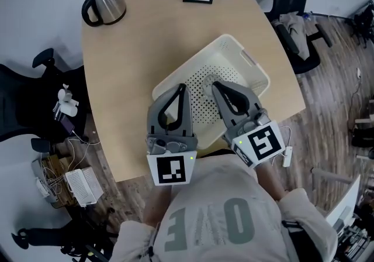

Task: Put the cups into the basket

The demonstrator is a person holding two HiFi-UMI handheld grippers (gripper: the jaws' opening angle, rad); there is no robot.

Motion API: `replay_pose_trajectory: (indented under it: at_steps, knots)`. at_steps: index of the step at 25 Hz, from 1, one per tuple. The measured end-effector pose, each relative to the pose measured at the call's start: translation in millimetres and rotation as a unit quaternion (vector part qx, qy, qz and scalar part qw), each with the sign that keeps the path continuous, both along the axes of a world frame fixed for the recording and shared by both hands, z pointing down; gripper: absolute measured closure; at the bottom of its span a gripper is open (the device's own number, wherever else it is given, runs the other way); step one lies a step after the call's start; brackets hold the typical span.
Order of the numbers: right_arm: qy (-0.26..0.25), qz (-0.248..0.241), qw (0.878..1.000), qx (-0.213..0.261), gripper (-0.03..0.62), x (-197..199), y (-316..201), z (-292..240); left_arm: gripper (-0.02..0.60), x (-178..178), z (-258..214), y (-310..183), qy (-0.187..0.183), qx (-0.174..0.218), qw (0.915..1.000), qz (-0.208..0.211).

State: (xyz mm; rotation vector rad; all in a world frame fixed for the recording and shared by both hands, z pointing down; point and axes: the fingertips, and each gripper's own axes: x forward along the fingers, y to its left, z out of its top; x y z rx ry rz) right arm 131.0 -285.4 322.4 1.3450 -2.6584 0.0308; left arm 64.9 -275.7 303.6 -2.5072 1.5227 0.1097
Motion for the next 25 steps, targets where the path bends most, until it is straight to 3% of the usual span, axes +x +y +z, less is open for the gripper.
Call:
replay_pose_trajectory:
  at_steps: [4,7,25]
  knots:
    - [-0.043,0.046,0.994,0.089,0.595,9.0,9.8,-41.6,0.574,3.1,-15.6,1.5,0.011,0.008,0.9999,-0.002]
    - [-0.056,0.071,0.988,0.126,0.595,17.2,18.8,-54.6,0.574,7.2,-23.8,5.1,0.012,0.010,0.9999,-0.002]
    - [-0.052,0.100,0.985,0.129,0.595,41.6,26.6,-50.0,0.574,21.5,-30.2,10.8,-0.009,0.017,0.9998,0.006]
